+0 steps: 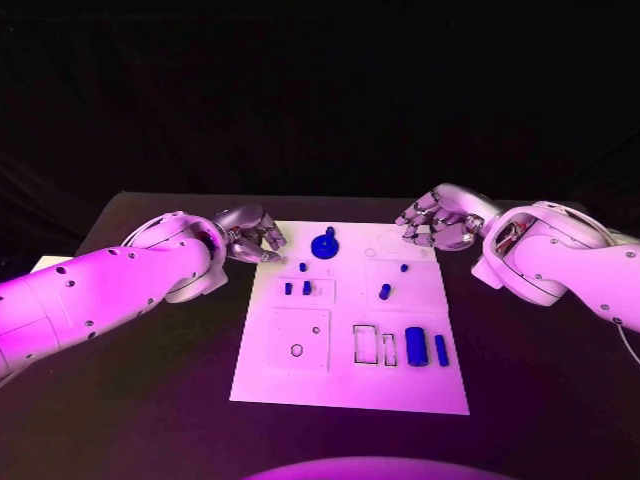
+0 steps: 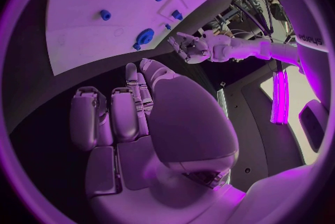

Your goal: Assemble the parts on the task board

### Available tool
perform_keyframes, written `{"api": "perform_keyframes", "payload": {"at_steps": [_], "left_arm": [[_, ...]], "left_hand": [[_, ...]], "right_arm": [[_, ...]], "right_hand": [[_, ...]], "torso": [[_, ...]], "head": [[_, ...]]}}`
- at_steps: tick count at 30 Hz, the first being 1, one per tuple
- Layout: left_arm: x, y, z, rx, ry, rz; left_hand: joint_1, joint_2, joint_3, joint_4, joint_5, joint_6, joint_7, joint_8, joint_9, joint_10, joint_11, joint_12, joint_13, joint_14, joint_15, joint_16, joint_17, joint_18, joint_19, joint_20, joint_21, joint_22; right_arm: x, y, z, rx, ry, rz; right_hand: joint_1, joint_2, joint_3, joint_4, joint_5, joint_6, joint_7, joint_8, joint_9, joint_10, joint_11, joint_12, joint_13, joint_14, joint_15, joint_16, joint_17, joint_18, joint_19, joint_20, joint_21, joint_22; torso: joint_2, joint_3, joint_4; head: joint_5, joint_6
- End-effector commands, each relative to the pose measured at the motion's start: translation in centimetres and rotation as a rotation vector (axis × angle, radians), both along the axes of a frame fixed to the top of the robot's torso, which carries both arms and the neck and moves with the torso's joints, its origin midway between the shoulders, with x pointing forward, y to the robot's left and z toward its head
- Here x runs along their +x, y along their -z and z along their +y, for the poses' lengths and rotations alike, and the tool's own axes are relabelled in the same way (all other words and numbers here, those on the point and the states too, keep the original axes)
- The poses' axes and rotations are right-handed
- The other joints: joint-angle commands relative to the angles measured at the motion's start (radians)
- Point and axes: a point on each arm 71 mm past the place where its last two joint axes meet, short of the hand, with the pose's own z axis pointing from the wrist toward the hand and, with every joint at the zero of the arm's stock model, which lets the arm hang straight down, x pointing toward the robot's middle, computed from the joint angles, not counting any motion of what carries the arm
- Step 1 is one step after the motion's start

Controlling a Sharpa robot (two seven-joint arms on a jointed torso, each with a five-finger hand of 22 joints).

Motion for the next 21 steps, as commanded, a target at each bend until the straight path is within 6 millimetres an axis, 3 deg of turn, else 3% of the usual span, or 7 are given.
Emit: {"api": "perform_keyframes", "payload": {"at_steps": [1, 4, 8, 10, 13, 21], "left_arm": [[0.0, -1.4, 0.9, -0.445, -0.133, 0.012], [-0.6, -1.0, 1.6, -0.786, -0.254, 0.187], [-1.8, -0.3, 1.8, -1.111, -0.332, 0.376], [-2.3, -0.2, 1.8, -1.177, -0.332, 0.411], [-2.8, -0.1, 2.1, -1.251, -0.334, 0.443], [-3.2, -0.2, 2.6, -1.306, -0.325, 0.460]], "left_hand": [[-0.004, 0.018, 0.018, 0.004, -0.008, 0.015, 0.000, 0.008, 0.000, 0.017, -0.001, 0.009, 0.002, -0.012, -0.002, -0.048, -0.081, 0.026, -0.034, -0.002, -0.082, -0.007], [-0.020, 0.038, 0.020, 0.021, -0.012, 0.037, -0.011, 0.020, 0.002, 0.062, -0.013, 0.038, 0.011, -0.062, -0.009, -0.122, -0.200, 0.048, -0.087, -0.006, -0.201, -0.067], [-0.052, 0.064, 0.011, 0.037, -0.003, 0.052, -0.024, 0.034, 0.004, 0.097, -0.031, 0.075, 0.026, -0.091, -0.021, -0.164, -0.262, 0.062, -0.126, -0.017, -0.292, -0.114], [-0.074, 0.060, -0.007, 0.044, -0.004, 0.049, -0.024, 0.035, 0.002, 0.090, -0.030, 0.082, 0.030, -0.119, -0.020, -0.202, -0.325, 0.071, -0.153, -0.017, -0.354, -0.147], [-0.083, 0.059, -0.025, 0.041, -0.003, 0.044, -0.023, 0.036, 0.001, 0.081, -0.029, 0.090, 0.034, -0.138, -0.019, -0.227, -0.364, 0.077, -0.172, -0.017, -0.400, -0.172], [-0.079, 0.068, -0.044, 0.028, -0.002, 0.042, -0.024, 0.041, -0.001, 0.068, -0.029, 0.108, 0.041, -0.158, -0.019, -0.253, -0.407, 0.084, -0.191, -0.017, -0.459, -0.207]], "right_arm": [[-0.3, 0.6, 0.3, -0.260, -0.041, -0.064], [-0.6, 0.8, 0.6, -0.340, -0.052, -0.093], [-0.8, 1.2, 1.0, -0.420, -0.058, -0.119], [-0.8, 1.4, 1.2, -0.448, -0.057, -0.126], [-0.9, 1.7, 1.5, -0.490, -0.057, -0.132], [-0.8, 2.8, 2.3, -0.559, -0.066, -0.104]], "right_hand": [[-0.006, -0.017, 0.012, -0.003, -0.012, 0.011, -0.007, -0.004, 0.000, 0.008, 0.001, -0.014, -0.032, 0.036, 0.007, 0.006, -0.001, 0.012, 0.002, 0.008, -0.003, 0.015], [-0.011, -0.018, 0.026, -0.007, -0.043, 0.020, -0.014, -0.005, 0.000, 0.016, -0.001, -0.027, -0.069, 0.037, 0.006, 0.008, 0.000, 0.011, 0.003, 0.007, -0.003, 0.016], [-0.016, -0.019, 0.050, -0.011, -0.101, 0.028, -0.025, -0.009, 0.000, 0.026, -0.008, -0.044, -0.115, 0.038, 0.002, 0.010, -0.002, 0.011, 0.004, 0.004, -0.003, 0.018], [-0.023, -0.018, 0.057, -0.009, -0.149, 0.030, -0.032, -0.011, -0.001, 0.027, -0.013, -0.052, -0.133, 0.038, -0.003, 0.008, -0.005, 0.011, 0.003, 0.001, -0.004, 0.017], [-0.029, -0.018, 0.066, -0.010, -0.188, 0.031, -0.038, -0.014, -0.002, 0.028, -0.017, -0.061, -0.157, 0.039, -0.009, 0.007, -0.008, 0.011, 0.003, -0.004, -0.005, 0.017], [-0.034, -0.020, 0.076, -0.011, -0.198, 0.028, -0.040, -0.016, -0.004, 0.024, -0.019, -0.065, -0.181, 0.039, -0.014, 0.004, -0.014, 0.012, 0.003, -0.009, -0.007, 0.015]], "torso": [[0.001, -0.0009, -0.0004], [0.001, -0.0011, -0.0018], [0.001, -0.0024, -0.0012], [0.001, -0.0043, 0.0017], [-0.001, -0.0032, 0.0039], [0.001, -0.0038, 0.0002]], "head": [[-0.006, 0.004], [-0.009, 0.007], [-0.015, 0.012], [-0.021, 0.011], [-0.024, 0.008], [-0.025, 0.010]]}}
